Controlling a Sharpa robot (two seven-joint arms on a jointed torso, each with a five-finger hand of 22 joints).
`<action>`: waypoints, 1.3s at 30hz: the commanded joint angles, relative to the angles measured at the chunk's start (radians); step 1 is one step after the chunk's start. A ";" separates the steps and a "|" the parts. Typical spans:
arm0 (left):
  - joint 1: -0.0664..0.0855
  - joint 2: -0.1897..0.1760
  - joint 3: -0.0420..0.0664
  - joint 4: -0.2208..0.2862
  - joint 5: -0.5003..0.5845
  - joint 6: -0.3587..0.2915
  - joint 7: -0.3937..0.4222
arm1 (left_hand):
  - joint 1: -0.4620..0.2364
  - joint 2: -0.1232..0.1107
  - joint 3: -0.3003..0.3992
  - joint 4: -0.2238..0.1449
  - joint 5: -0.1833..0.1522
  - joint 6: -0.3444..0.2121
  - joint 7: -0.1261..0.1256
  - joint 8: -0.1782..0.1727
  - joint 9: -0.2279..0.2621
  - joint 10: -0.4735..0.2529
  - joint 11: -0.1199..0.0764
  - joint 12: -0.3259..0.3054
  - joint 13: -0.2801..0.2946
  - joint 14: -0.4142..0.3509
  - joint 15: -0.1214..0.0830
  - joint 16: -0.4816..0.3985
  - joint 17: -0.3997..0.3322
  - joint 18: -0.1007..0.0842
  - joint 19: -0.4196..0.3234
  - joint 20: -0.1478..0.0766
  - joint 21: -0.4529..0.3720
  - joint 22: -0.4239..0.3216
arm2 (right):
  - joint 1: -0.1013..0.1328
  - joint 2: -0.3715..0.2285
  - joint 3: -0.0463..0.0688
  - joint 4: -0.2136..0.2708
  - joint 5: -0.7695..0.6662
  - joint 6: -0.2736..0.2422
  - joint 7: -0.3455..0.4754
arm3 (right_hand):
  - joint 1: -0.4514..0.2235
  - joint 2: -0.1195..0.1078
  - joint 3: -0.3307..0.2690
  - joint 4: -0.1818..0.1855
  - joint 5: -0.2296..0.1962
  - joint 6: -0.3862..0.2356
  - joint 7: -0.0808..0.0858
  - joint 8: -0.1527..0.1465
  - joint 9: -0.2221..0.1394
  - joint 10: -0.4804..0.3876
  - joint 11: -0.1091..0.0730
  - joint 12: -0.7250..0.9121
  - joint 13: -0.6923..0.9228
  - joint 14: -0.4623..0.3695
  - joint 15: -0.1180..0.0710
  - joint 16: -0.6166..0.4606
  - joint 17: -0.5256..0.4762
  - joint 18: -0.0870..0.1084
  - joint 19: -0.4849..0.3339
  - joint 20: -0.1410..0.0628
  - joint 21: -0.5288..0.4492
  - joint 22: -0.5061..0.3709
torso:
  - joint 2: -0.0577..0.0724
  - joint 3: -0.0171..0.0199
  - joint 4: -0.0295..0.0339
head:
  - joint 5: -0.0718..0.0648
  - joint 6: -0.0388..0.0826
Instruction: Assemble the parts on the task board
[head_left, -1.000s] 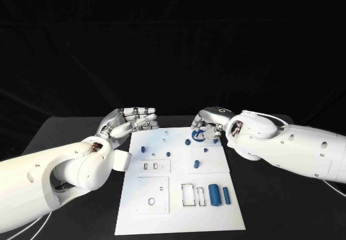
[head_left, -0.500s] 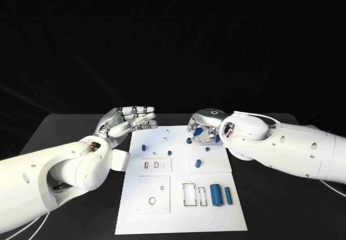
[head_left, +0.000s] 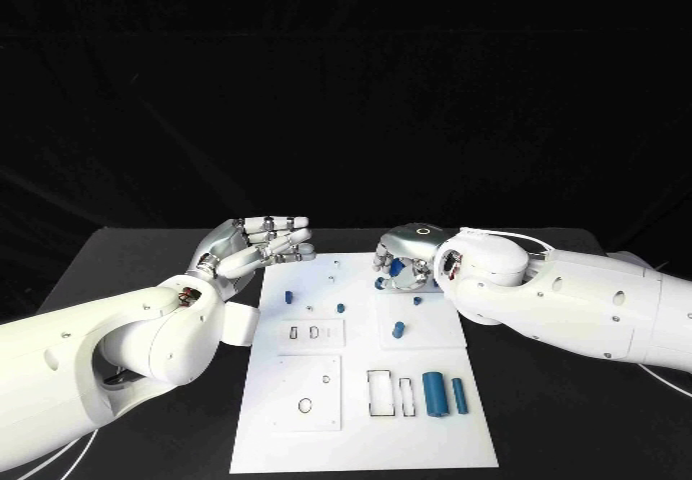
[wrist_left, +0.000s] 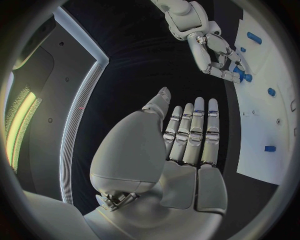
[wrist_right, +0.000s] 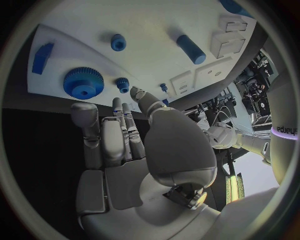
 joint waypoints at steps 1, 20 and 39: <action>0.004 -0.001 0.001 0.004 0.009 0.010 0.010 | -0.011 0.005 -0.006 0.000 0.001 0.001 0.008 -0.006 -0.002 -0.001 0.009 -0.005 -0.002 0.001 0.003 -0.005 0.002 0.005 0.006 -0.001 -0.005 -0.002 | -0.001 0.008 -0.001 -0.007 -0.028 0.034 -0.024 | 0.009 0.002 0.009 0.000 -0.002 0.008 -0.002 0.001 0.002 -0.008 0.000 0.002 0.001 0.040 0.007 0.007 0.004 -0.007 0.011 0.000 0.006 0.005 | 0.004 0.0001 0.0002 | -0.002 0.002; 0.011 -0.004 0.002 -0.001 0.019 0.012 0.008 | -0.013 0.008 -0.009 0.001 0.001 -0.001 0.010 -0.010 -0.002 -0.004 0.011 -0.011 -0.002 0.001 0.005 -0.010 0.002 0.005 0.005 -0.001 -0.007 -0.004 | -0.005 0.028 -0.004 -0.031 -0.029 0.049 -0.029 | 0.009 0.006 0.028 0.013 0.004 0.021 -0.001 0.004 0.006 -0.008 0.001 0.003 0.000 0.039 0.009 0.036 0.032 -0.020 0.043 0.002 0.071 0.097 | 0.013 0.0027 0.0078 | 0.005 -0.006; 0.014 -0.006 0.002 -0.004 0.020 0.013 0.001 | -0.016 0.009 -0.011 0.003 0.001 -0.002 0.011 -0.013 -0.002 -0.005 0.012 -0.015 -0.001 0.001 0.006 -0.013 0.003 0.005 0.005 0.000 -0.008 -0.005 | -0.005 0.032 -0.004 -0.031 -0.028 0.038 -0.035 | 0.054 0.043 0.103 0.015 -0.031 0.087 -0.024 0.035 0.032 0.067 -0.024 0.030 0.007 0.043 -0.010 0.081 0.079 -0.050 0.123 -0.011 0.207 0.295 | 0.020 0.0035 0.0115 | 0.005 -0.009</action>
